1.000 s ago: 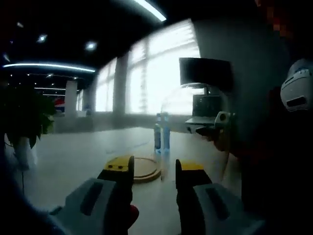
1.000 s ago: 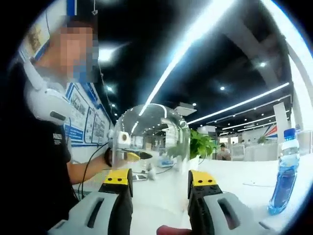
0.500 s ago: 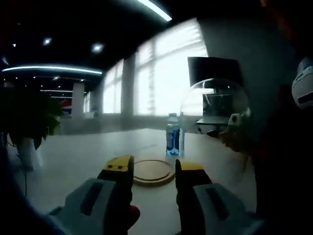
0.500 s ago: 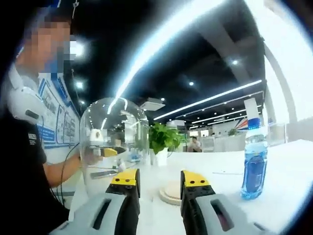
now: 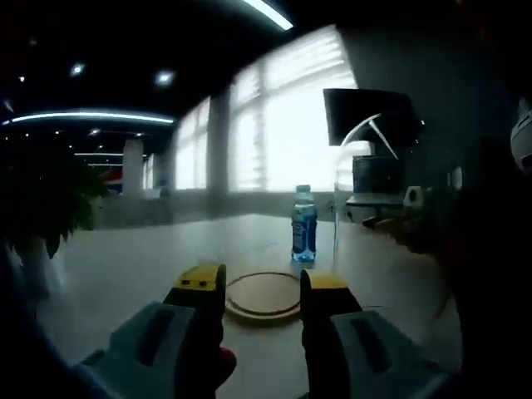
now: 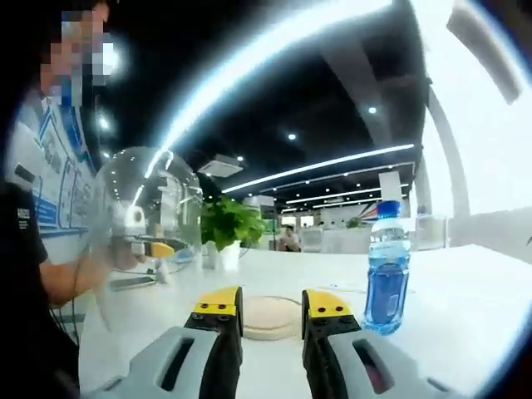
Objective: Open the cover put in the Mizone put the cover back on
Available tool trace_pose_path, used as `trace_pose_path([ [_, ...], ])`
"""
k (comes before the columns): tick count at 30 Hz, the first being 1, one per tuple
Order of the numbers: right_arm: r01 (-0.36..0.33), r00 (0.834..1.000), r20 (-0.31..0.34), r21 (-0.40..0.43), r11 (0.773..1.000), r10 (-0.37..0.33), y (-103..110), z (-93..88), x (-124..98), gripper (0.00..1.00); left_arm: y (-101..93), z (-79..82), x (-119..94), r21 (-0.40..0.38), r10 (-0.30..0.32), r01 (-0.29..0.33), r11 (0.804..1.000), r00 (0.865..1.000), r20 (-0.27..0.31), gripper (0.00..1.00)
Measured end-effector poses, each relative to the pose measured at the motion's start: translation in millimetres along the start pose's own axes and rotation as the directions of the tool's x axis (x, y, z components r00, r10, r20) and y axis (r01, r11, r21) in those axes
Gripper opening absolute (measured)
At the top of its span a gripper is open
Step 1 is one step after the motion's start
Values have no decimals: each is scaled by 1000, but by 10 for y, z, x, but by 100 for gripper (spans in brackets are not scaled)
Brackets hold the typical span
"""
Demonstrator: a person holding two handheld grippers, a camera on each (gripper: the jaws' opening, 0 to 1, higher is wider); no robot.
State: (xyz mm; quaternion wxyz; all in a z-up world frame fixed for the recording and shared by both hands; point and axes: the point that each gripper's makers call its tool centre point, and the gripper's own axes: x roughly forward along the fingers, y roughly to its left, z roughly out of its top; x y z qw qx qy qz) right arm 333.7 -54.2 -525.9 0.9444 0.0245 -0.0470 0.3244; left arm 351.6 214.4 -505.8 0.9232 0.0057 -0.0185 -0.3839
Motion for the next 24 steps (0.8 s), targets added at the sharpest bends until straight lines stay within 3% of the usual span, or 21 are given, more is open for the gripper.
trace_pose_path([
  [3,41,999,-12,-24,999,-42,-92,-12,23,20,4,-9,87,-44,-19,20,999,1000,13,28],
  [8,87,996,-20,-31,996,-87,-222,-6,65,20,124,-51,207,-56,-16,17,998,1000,10,26],
  [13,157,987,-38,-65,986,-159,-405,-34,114,20,121,-45,312,-82,-35,37,996,999,20,26],
  [16,202,978,-40,-58,978,-205,-516,-41,150,20,88,-86,357,-26,-46,46,999,999,-2,26],
  [19,242,969,-46,-47,969,-244,-616,-103,158,20,69,-93,369,-18,-56,56,998,998,1,27],
  [24,288,957,-28,-30,957,-289,-687,-176,114,21,153,-176,322,-94,-41,44,995,999,27,27],
])
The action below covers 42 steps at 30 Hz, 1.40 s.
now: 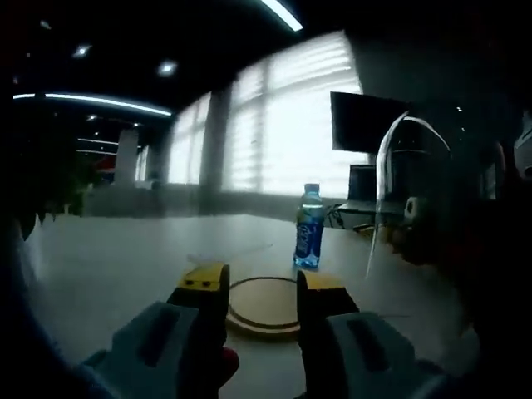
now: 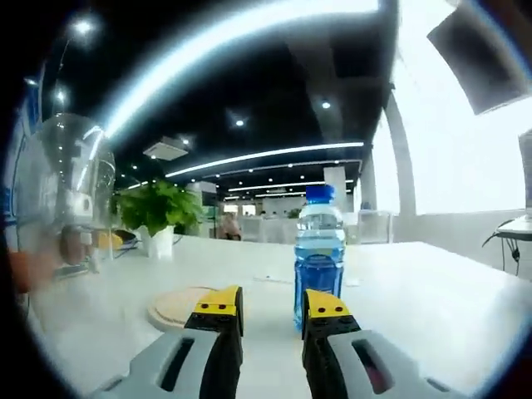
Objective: Open the cover put in the Mizone put the cover back on
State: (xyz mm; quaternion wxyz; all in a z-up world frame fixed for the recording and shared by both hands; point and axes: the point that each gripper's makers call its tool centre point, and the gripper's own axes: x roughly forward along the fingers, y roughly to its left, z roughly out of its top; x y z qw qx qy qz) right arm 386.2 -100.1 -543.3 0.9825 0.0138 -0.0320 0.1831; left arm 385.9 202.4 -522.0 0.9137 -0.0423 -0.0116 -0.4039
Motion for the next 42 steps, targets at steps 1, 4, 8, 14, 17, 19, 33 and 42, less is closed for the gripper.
trace_pose_path([
  [1,0,1000,4,6,1000,0,-4,-8,-9,21,12,-22,-12,-5,2,-2,1000,1000,3,27],
  [4,7,1000,15,3,1000,-7,-17,-15,-28,21,35,-71,-11,-4,38,-38,999,999,3,28],
  [8,8,1000,29,46,999,-9,-27,2,-48,20,9,-91,-9,33,47,-47,998,999,-1,31],
  [14,24,1000,4,9,1000,-24,-11,-71,-57,20,-61,-81,-21,3,6,-6,1000,1000,15,32],
  [17,9,1000,0,45,999,-9,30,-85,-33,20,-23,-97,-15,19,16,-16,1000,1000,12,32],
  [19,4,1000,-8,33,999,-3,60,-111,-21,19,-5,-118,-12,36,16,-16,999,1000,6,32],
  [33,8,1000,-25,14,1000,-8,107,-137,-17,17,166,-247,0,-18,54,-55,998,997,-51,25],
  [42,-7,1000,-11,23,1000,7,138,-103,-34,10,140,-190,-31,25,48,-47,999,999,-14,19],
])
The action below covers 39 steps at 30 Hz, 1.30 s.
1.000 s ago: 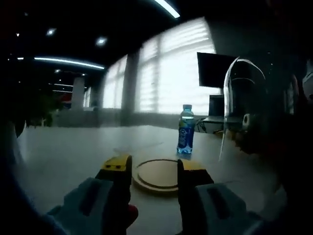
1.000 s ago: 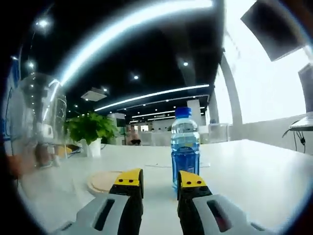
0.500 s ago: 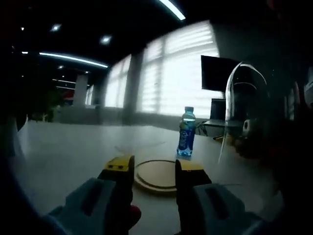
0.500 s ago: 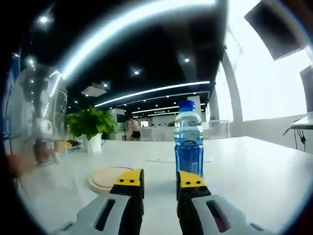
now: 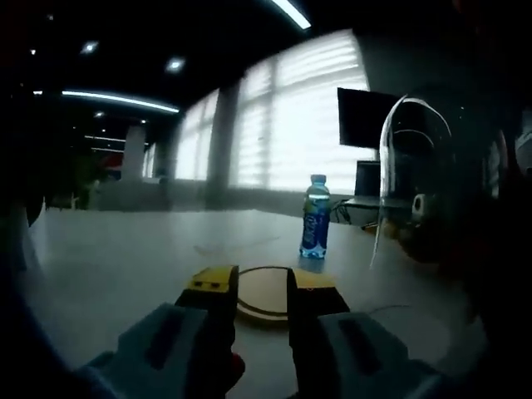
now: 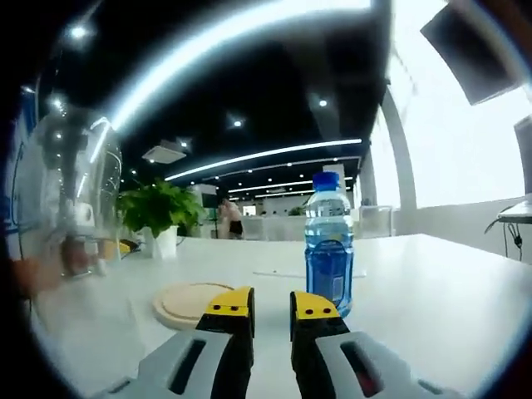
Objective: Open the cover put in the Mizone put the cover back on
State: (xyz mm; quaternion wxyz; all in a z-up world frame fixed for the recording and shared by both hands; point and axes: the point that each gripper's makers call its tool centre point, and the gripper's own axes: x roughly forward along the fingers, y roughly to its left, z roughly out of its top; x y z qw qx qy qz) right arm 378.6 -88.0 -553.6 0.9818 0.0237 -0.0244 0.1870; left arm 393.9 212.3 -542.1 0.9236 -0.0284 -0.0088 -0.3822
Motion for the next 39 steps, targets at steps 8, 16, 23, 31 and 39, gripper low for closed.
trace_pose_path([
  [8,21,1000,23,27,999,-22,-58,43,-15,7,57,66,-23,17,50,-50,999,998,34,18],
  [16,32,999,31,18,999,-33,-84,64,-23,6,106,-24,-6,3,87,-87,996,996,-11,3],
  [23,36,999,35,31,999,-37,-94,70,-22,3,102,-61,5,39,95,-94,995,995,-24,4],
  [31,38,999,37,2,999,-38,-86,64,-17,0,143,-51,-10,21,111,-111,994,994,-23,2],
  [39,42,998,44,-32,999,-41,-95,70,-11,6,143,-83,6,70,118,-115,991,992,-34,12],
])
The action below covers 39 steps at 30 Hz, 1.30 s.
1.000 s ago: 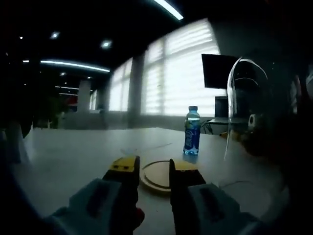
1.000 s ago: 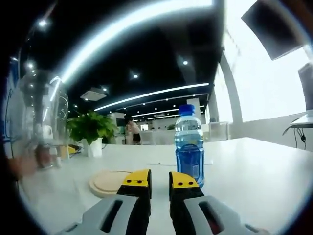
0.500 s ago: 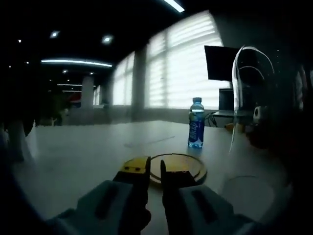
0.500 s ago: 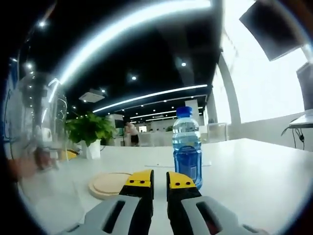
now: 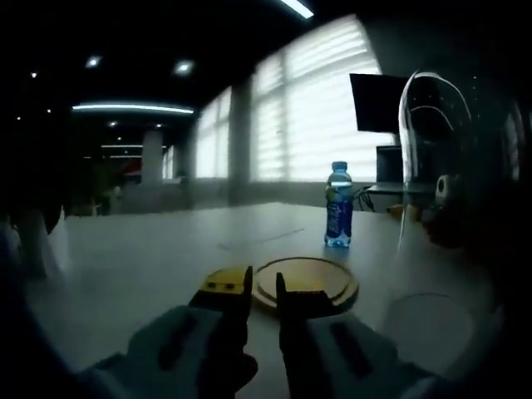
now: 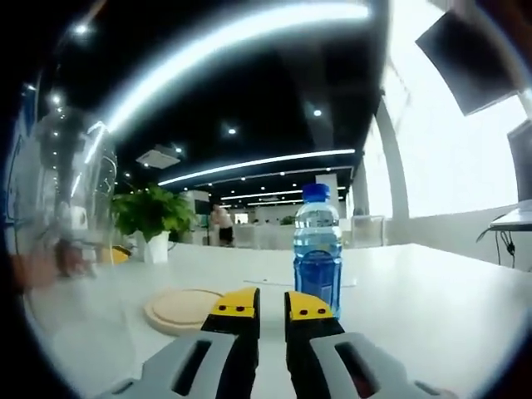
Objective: Open the cover put in the Mizone put the cover back on
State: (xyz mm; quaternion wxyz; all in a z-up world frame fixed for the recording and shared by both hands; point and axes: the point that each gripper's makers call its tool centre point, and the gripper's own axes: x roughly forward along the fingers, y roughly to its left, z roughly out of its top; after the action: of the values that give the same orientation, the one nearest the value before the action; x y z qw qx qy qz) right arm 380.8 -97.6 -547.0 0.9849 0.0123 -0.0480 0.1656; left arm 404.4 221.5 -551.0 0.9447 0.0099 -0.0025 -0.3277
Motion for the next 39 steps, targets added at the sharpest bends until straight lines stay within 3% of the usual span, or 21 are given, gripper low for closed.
trace_pose_path([
  [1,0,1000,0,-2,1000,0,1,0,0,7,3,7,-1,6,2,-2,1000,1000,3,15],
  [8,10,1000,-1,-17,1000,-10,-18,-7,4,11,46,-19,13,-37,8,-9,999,1000,-16,16],
  [10,8,1000,21,33,999,-8,-24,38,2,11,74,-32,10,-33,20,-21,999,1000,-25,16],
  [17,58,998,16,60,996,-59,-201,54,13,11,132,-10,-10,-29,44,-44,999,999,-5,15],
  [20,73,997,9,49,996,-74,-230,85,28,11,137,-30,-3,-33,45,-45,998,999,-11,15],
  [26,57,998,34,20,998,-58,-162,323,83,13,136,-5,12,-40,46,-46,998,999,-2,15],
  [32,81,997,10,-43,996,-81,-188,383,200,15,112,-17,27,-49,31,-32,998,999,-4,15],
  [39,84,996,19,-113,990,-82,-168,580,367,17,54,-8,17,-30,12,-13,999,1000,-4,15],
])
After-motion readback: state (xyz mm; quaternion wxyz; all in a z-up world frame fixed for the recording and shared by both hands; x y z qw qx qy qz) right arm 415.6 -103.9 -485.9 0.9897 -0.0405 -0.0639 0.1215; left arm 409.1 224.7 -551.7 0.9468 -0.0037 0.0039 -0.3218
